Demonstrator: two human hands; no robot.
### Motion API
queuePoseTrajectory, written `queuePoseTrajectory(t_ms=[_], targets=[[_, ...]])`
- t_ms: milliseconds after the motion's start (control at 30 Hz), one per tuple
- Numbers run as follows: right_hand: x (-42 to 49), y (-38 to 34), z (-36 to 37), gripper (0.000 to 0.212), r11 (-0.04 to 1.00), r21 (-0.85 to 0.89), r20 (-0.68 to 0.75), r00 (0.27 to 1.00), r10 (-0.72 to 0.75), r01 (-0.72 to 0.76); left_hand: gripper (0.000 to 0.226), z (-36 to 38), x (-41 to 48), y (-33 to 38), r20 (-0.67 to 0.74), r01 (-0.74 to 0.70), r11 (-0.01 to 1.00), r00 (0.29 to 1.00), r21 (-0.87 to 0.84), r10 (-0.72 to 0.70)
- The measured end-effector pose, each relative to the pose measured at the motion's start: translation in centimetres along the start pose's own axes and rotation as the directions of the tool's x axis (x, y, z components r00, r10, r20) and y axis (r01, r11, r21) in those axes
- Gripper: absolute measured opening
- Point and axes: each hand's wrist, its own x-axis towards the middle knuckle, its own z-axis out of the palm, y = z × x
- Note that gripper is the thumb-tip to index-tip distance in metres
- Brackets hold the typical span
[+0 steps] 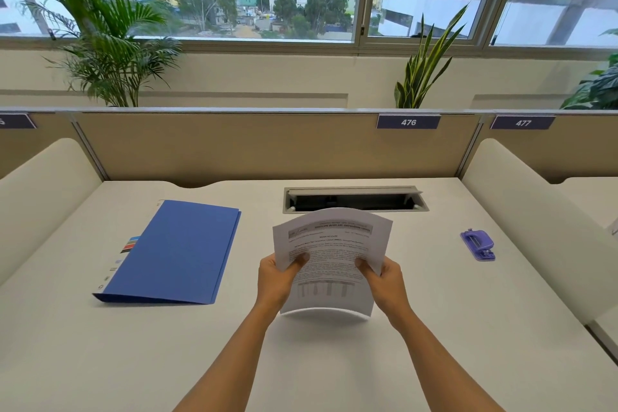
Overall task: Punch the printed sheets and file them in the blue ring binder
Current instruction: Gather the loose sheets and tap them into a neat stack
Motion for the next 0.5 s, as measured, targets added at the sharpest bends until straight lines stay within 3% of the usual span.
queuePoseTrajectory(t_ms=[200,300,500], targets=[[-0.2,0.9,-0.2,0.016,0.999,-0.043,-0.017,0.999,0.032,-0.032,0.021,-0.3,0.4,-1.8,0.014,0.038,0.999,0.999,0.012,-0.038],[0.0,0.5,-0.4,0.011,0.999,-0.021,-0.069,0.997,0.041,-0.043,0.041,-0.6,0.8,-2.3,-0.035,0.006,0.995,0.999,0.098,-0.003],[0.1,-0.1,-1.0,0.022,0.942,0.272,-0.2,0.946,0.257,-0.198,0.085,-1.3,-0.1,-4.2,-0.266,0.062,0.946,0.964,0.318,0.027]])
